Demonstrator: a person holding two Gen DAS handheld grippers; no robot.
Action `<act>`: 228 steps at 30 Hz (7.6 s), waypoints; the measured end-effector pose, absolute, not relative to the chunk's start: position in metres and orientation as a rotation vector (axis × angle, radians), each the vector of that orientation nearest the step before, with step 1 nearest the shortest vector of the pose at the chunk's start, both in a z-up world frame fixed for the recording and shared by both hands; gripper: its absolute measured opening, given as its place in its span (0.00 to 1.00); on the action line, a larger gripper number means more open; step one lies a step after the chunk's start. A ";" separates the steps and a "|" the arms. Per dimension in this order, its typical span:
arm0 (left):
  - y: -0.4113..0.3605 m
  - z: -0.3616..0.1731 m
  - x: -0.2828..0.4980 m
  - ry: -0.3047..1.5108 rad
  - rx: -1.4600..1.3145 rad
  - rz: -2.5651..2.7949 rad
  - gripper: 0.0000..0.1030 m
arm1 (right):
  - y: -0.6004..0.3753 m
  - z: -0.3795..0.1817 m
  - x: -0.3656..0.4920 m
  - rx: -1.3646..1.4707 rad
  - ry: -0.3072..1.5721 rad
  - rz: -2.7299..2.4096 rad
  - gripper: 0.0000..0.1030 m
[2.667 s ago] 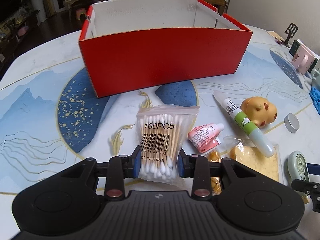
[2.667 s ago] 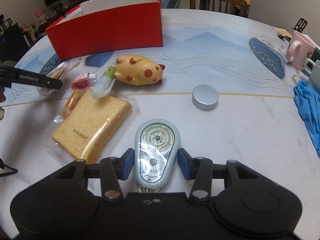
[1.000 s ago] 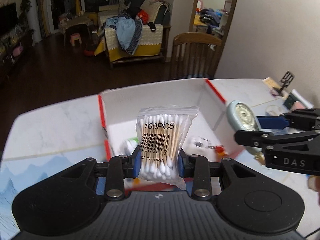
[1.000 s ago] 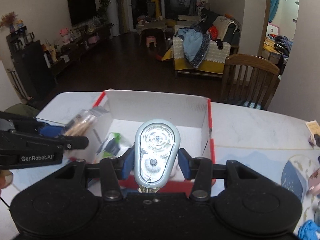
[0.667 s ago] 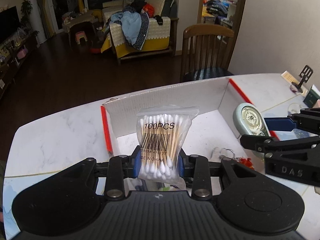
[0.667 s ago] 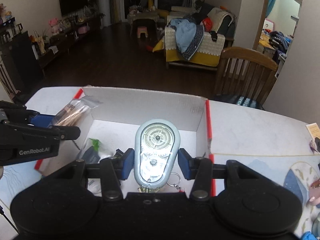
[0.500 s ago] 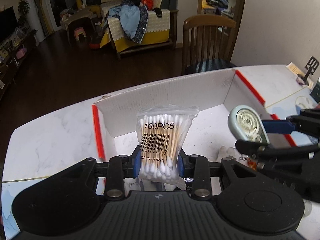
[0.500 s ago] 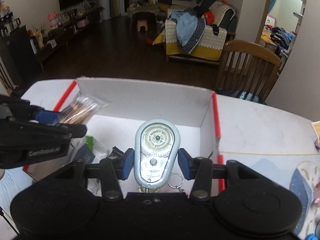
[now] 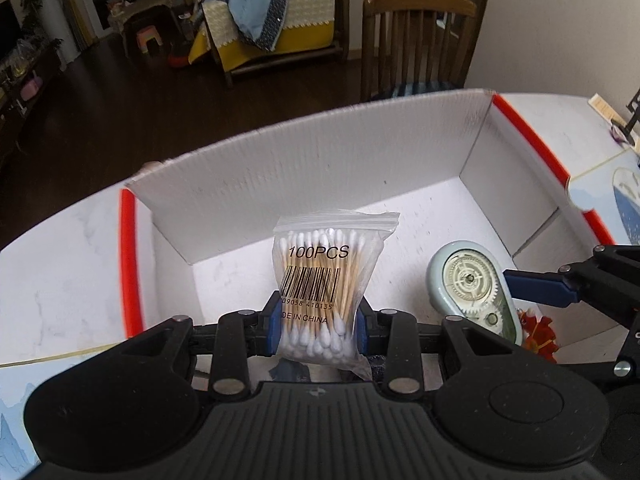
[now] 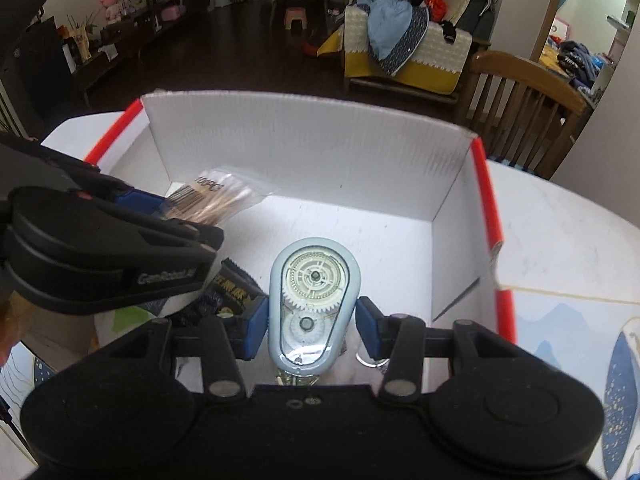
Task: Organize objects
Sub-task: 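Carry the swab bag and tape measure with both tools into the red box, then open both tools to drop the swab bag and tape measure in the box, then withdraw both tools from the box back toward the table items, then grasp the wrapped bread packet with left tool while right tool grasps silver round badge reel, then carry the bread packet and badge reel with both tools into the red box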
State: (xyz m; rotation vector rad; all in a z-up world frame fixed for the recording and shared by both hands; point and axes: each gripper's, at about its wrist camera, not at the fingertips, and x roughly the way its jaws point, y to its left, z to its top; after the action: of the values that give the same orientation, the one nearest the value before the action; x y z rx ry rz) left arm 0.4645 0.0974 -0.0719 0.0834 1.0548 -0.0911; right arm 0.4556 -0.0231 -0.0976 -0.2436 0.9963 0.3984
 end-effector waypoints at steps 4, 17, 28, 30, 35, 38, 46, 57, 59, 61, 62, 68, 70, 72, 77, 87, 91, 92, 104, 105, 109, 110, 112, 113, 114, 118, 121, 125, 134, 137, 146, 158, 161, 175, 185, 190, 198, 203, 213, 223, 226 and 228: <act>0.092 -0.078 0.465 1.070 0.124 -0.105 0.33 | -0.022 -0.105 0.457 -0.252 1.021 0.392 0.45; 0.083 -0.086 0.469 1.099 0.140 -0.133 0.41 | -0.023 -0.111 0.454 -0.262 1.046 0.393 0.47; 0.090 -0.060 0.453 1.032 0.065 -0.137 0.64 | -0.037 -0.082 0.441 -0.239 0.983 0.401 0.54; 0.090 -0.054 0.447 1.017 0.068 -0.138 0.64 | -0.039 -0.073 0.436 -0.235 0.968 0.408 0.55; 0.095 -0.035 0.430 0.975 0.051 -0.134 0.64 | -0.047 -0.054 0.425 -0.216 0.933 0.415 0.55; 0.097 -0.022 0.420 0.947 0.045 -0.124 0.64 | -0.052 -0.044 0.419 -0.200 0.918 0.419 0.55; 0.097 0.013 0.384 0.860 0.036 -0.117 0.64 | -0.067 -0.012 0.389 -0.165 0.857 0.462 0.55; 0.088 0.035 0.330 0.808 0.021 -0.136 0.64 | -0.091 0.020 0.348 -0.106 0.777 0.497 0.59; 0.088 0.038 0.321 0.806 0.004 -0.140 0.64 | -0.095 0.022 0.341 -0.099 0.769 0.500 0.59; 0.086 0.040 0.311 0.799 0.008 -0.144 0.64 | -0.100 0.024 0.333 -0.090 0.763 0.507 0.59; 0.084 0.041 0.306 0.795 0.014 -0.144 0.64 | -0.102 0.025 0.330 -0.089 0.759 0.509 0.61; 0.075 0.042 0.279 0.796 0.001 -0.174 0.64 | -0.111 0.026 0.308 -0.093 0.740 0.520 0.66; 0.073 0.043 0.270 0.793 -0.002 -0.182 0.64 | -0.116 0.024 0.300 -0.083 0.740 0.526 0.68; 0.070 0.042 0.260 0.789 0.005 -0.186 0.64 | -0.119 0.022 0.294 -0.080 0.743 0.529 0.70; 0.062 0.036 0.242 0.788 0.013 -0.208 0.64 | -0.131 0.019 0.281 -0.047 0.749 0.511 0.74; 0.046 0.006 0.211 0.830 0.014 -0.245 0.68 | -0.162 -0.003 0.257 -0.012 0.778 0.479 0.84; 0.043 -0.011 0.204 0.873 0.012 -0.255 0.68 | -0.173 -0.014 0.251 -0.006 0.794 0.467 0.89; 0.042 -0.016 0.203 0.885 0.013 -0.252 0.68 | -0.175 -0.016 0.250 -0.008 0.796 0.464 0.90; 0.030 -0.056 0.187 1.009 -0.026 -0.313 0.82 | -0.213 -0.058 0.240 0.008 0.876 0.366 0.93; 0.028 -0.059 0.185 1.016 -0.021 -0.324 0.82 | -0.216 -0.062 0.240 0.007 0.882 0.354 0.93; 0.017 -0.066 0.180 1.030 0.000 -0.356 0.85 | -0.226 -0.076 0.241 -0.008 0.908 0.317 0.93; 0.014 -0.067 0.179 1.033 0.000 -0.366 0.86 | -0.229 -0.080 0.242 -0.009 0.916 0.310 0.93; 0.009 -0.071 0.178 1.038 0.000 -0.385 0.88 | -0.234 -0.087 0.246 -0.010 0.932 0.299 0.93; 0.007 -0.073 0.178 1.043 0.003 -0.390 0.88 | -0.236 -0.090 0.248 -0.013 0.937 0.292 0.93; 0.004 -0.075 0.178 1.050 0.008 -0.393 0.88 | -0.237 -0.093 0.250 -0.014 0.943 0.284 0.93; -0.004 -0.085 0.179 1.083 0.013 -0.402 0.88 | -0.242 -0.106 0.257 -0.012 0.973 0.260 0.93; -0.009 -0.094 0.180 1.124 0.006 -0.411 0.88 | -0.241 -0.116 0.260 -0.012 0.994 0.253 0.93; -0.016 -0.104 0.180 1.175 0.005 -0.429 0.88 | -0.238 -0.124 0.263 -0.025 1.007 0.254 0.93; -0.032 -0.114 0.185 1.194 0.069 -0.407 0.88 | -0.234 -0.137 0.278 -0.037 1.028 0.234 0.91; -0.035 -0.117 0.187 1.193 0.083 -0.400 0.88 | -0.236 -0.141 0.283 -0.002 1.044 0.221 0.89; -0.041 -0.123 0.185 1.180 0.114 -0.379 0.88 | -0.228 -0.145 0.288 -0.050 1.030 0.191 0.85; -0.039 -0.121 0.177 1.153 0.113 -0.386 0.79 | -0.220 -0.141 0.284 -0.105 1.001 0.183 0.48; -0.038 -0.119 0.175 1.154 0.104 -0.389 0.78 | -0.220 -0.139 0.281 -0.104 0.998 0.189 0.37; -0.011 -0.107 0.161 1.205 0.027 -0.467 0.76 | -0.216 -0.124 0.244 -0.048 1.024 0.284 0.37; 0.024 -0.092 0.152 1.199 -0.066 -0.492 0.75 | -0.202 -0.101 0.221 -0.002 1.031 0.364 0.37; 0.027 -0.078 0.142 1.141 -0.060 -0.493 0.75 | -0.194 -0.086 0.218 0.013 1.011 0.398 0.37; 0.035 -0.048 0.151 0.965 -0.009 -0.401 0.75 | -0.181 -0.057 0.231 -0.008 0.938 0.429 0.37; 0.038 -0.027 0.166 0.877 0.014 -0.366 0.75 | -0.170 -0.039 0.243 -0.048 0.895 0.442 0.37; 0.053 0.004 0.199 0.767 0.056 -0.308 0.75 | -0.147 -0.005 0.276 -0.105 0.800 0.480 0.37; 0.083 0.011 0.251 0.810 -0.006 -0.244 0.75 | -0.117 0.013 0.319 -0.133 0.774 0.508 0.37; 0.095 0.012 0.266 0.815 -0.013 -0.219 0.75 | -0.112 0.014 0.333 -0.141 0.774 0.504 0.37; 0.105 0.017 0.276 0.803 0.000 -0.200 0.76 | -0.109 0.014 0.342 -0.143 0.773 0.498 0.37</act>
State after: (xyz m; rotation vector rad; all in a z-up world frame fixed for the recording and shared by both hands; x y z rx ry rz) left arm 0.2764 0.1049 0.0170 -0.0001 0.8028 -0.1997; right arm 0.3422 -0.1091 0.0144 -0.1431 0.7726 0.4981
